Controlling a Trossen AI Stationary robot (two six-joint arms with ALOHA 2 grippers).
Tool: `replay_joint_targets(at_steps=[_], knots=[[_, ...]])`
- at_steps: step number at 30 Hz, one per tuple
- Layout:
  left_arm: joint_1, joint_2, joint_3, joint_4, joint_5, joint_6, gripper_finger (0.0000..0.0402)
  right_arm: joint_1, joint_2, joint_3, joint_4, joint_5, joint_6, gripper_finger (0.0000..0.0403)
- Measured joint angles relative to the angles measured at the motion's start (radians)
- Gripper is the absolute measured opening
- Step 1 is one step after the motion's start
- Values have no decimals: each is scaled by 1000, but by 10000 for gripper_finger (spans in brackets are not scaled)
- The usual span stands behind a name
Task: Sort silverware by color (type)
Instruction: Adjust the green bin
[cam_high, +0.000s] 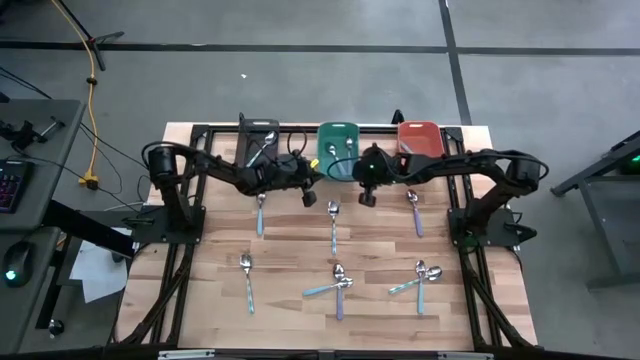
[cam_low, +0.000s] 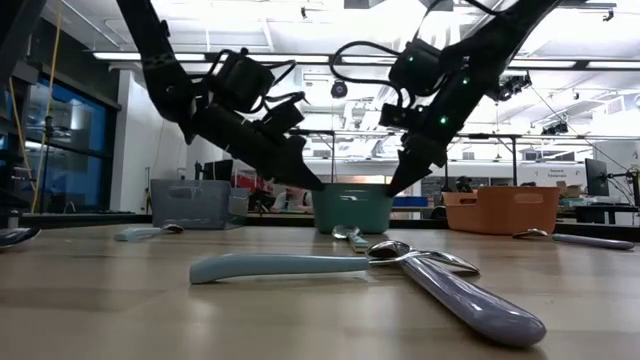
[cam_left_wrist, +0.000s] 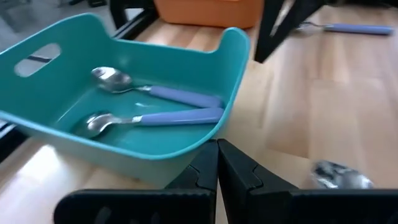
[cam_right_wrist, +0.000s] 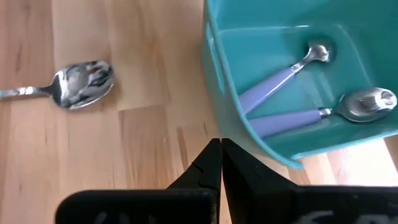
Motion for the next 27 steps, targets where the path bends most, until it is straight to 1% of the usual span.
replay_joint_targets(at_steps=[8, 15, 21, 27], knots=[[48, 0, 0, -6, 6, 1, 0, -19, 2, 0, 34, -4, 5, 0], [60, 0, 0, -64, -5, 9, 0, -45, 2, 0, 49, -5, -38, 0], [21, 0, -14, -103, 5, 8, 0, -55, 2, 0, 63, -8, -63, 0], [-47, -41, -62, -111, 6, -9, 0, -24, -1, 1, 90, 1, -65, 0]])
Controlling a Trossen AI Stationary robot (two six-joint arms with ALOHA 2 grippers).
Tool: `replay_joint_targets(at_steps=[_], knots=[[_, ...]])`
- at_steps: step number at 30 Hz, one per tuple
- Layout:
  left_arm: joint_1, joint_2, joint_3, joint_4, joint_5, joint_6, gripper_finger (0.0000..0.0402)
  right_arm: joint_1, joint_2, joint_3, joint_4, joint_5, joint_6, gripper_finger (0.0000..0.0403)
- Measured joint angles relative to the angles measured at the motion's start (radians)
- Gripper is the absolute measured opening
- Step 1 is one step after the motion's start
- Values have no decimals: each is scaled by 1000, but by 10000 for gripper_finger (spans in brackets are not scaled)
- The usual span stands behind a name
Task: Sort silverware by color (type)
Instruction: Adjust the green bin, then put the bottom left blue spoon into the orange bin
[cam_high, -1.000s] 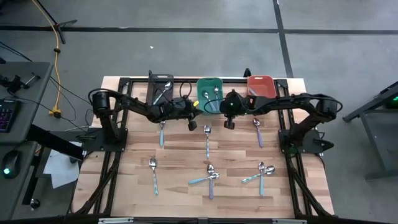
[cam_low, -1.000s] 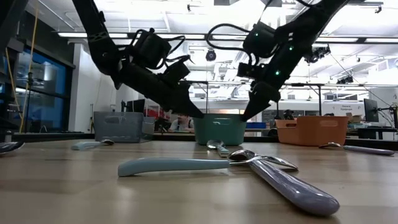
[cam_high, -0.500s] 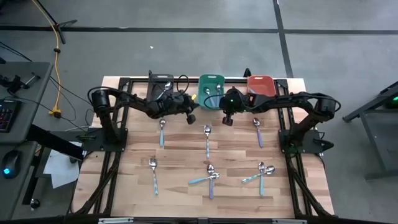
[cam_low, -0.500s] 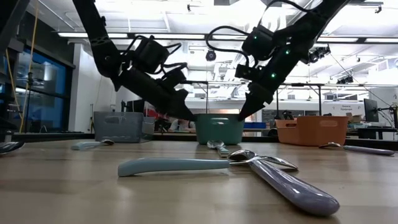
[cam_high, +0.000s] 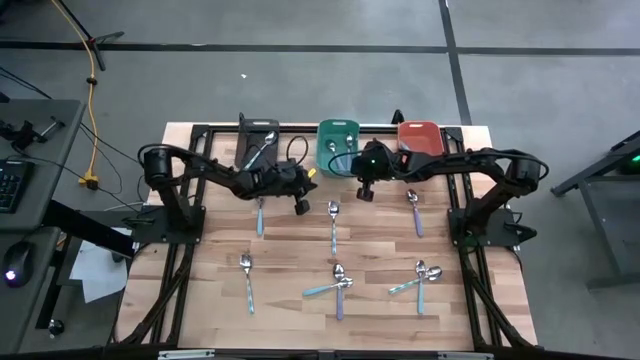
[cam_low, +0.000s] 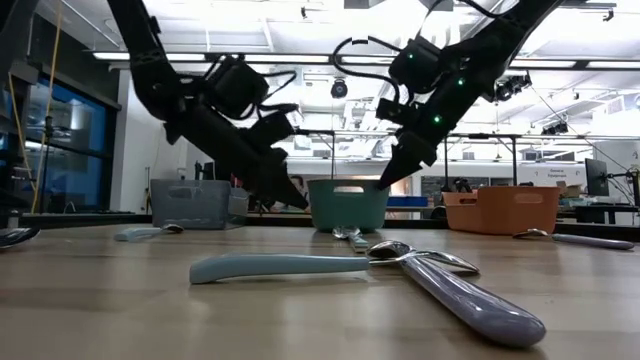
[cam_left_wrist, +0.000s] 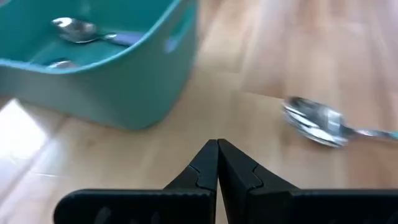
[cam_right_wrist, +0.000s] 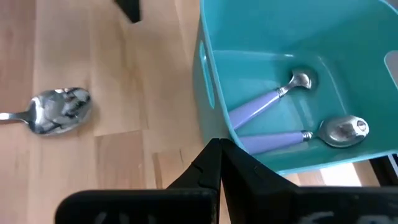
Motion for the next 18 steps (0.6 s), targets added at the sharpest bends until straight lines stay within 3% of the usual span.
replay_joint_targets(at_steps=[10, 18], knots=[[-125, -86, -67, -21, -3, -31, 0, 132, -46, 1, -4, 0, 54, 0], [-237, -86, -115, -9, -89, -70, 0, 363, -44, 2, -31, -1, 224, 17]])
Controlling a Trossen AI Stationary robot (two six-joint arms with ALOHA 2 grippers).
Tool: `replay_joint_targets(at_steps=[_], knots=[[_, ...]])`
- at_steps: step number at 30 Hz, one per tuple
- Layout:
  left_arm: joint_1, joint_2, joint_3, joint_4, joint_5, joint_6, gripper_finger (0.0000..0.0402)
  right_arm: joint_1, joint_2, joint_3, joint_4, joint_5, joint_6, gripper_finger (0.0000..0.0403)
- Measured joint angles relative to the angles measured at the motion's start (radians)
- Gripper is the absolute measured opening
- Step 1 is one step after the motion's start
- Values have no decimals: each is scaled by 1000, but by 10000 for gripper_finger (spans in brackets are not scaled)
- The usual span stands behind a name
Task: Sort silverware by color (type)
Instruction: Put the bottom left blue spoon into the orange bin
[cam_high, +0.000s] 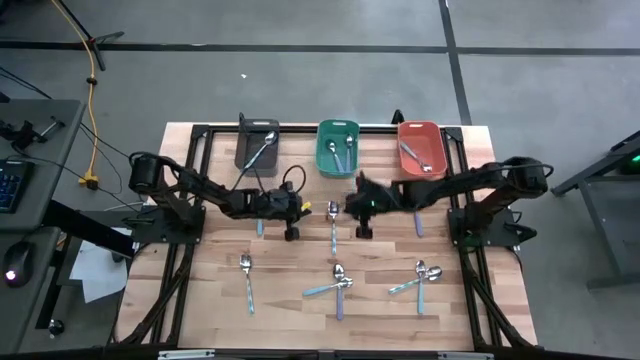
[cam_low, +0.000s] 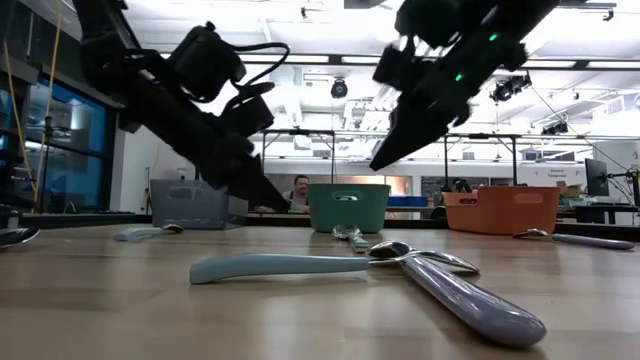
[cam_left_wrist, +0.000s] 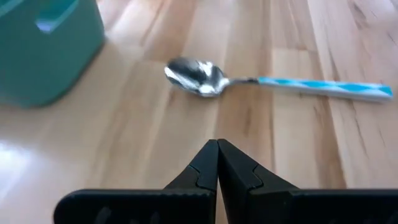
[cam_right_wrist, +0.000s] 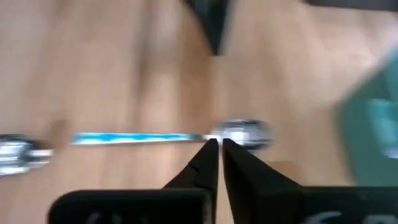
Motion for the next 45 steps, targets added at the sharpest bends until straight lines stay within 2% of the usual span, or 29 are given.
replay_joint_targets(at_steps=[7, 11, 14, 20, 31, 45], knots=[[-71, 0, -36, 27, -22, -62, 0, 236, 23, 0, 35, 85, 162, 97], [-97, 0, -62, 73, -22, -84, 0, 320, 82, 0, 145, 99, 247, 136], [-111, 0, -78, 76, -22, -119, 0, 358, 133, 3, 210, 95, 293, 149], [-147, 0, -99, 73, -69, -149, 0, 403, 256, 117, 172, 81, 297, 149], [-189, 0, -98, 69, -107, -167, 0, 409, 430, 342, -39, 8, 265, 144], [-189, 0, -98, 67, -133, -197, 0, 401, 495, 377, -58, -20, 262, 144]])
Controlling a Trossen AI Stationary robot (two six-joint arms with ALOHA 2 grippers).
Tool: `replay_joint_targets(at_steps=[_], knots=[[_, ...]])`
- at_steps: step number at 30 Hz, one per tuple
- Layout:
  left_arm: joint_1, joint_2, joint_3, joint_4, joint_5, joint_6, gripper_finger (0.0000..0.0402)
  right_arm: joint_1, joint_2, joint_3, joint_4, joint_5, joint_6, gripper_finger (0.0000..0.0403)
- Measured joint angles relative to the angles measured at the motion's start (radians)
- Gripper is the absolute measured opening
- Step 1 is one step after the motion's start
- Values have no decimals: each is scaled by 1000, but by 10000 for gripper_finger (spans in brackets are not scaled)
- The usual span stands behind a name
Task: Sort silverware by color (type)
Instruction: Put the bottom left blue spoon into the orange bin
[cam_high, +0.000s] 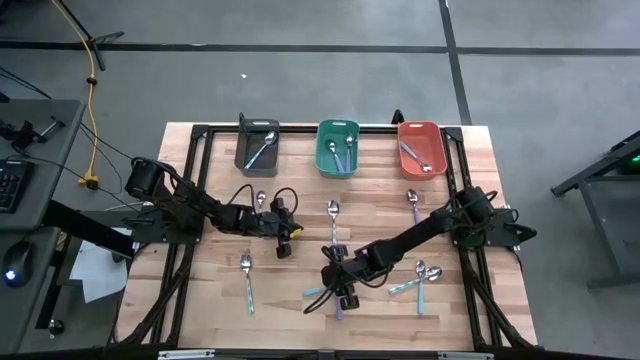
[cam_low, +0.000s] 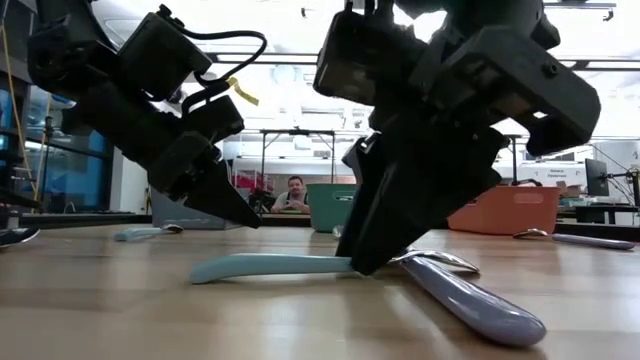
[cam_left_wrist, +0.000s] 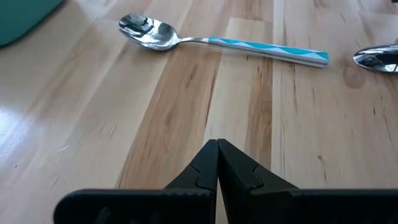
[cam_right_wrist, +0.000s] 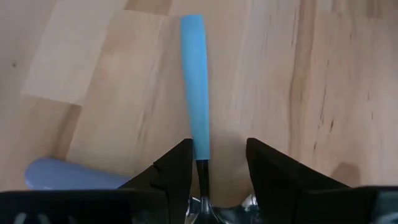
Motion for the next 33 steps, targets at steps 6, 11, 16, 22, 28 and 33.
replay_joint_targets(at_steps=[6, 11, 16, 22, 28, 33], knots=[[0, 0, 0, 0, 0, -5, 0, -7, 17, 2, 9, -18, 3, 144], [0, 0, 0, 0, 0, -5, 0, -12, 24, 3, 12, -22, 4, 136], [0, 0, 0, -1, 2, -5, 0, -21, 26, 2, 9, -24, 15, 97], [-6, 0, 0, -2, 11, -5, 0, -25, 27, 1, 9, -31, 9, 40], [-12, 0, 0, -2, 10, -5, 0, -25, 14, -1, 34, -30, -20, 14], [-12, 0, 0, -1, 1, -5, 0, -25, 3, 42, 4, -31, -45, 13]])
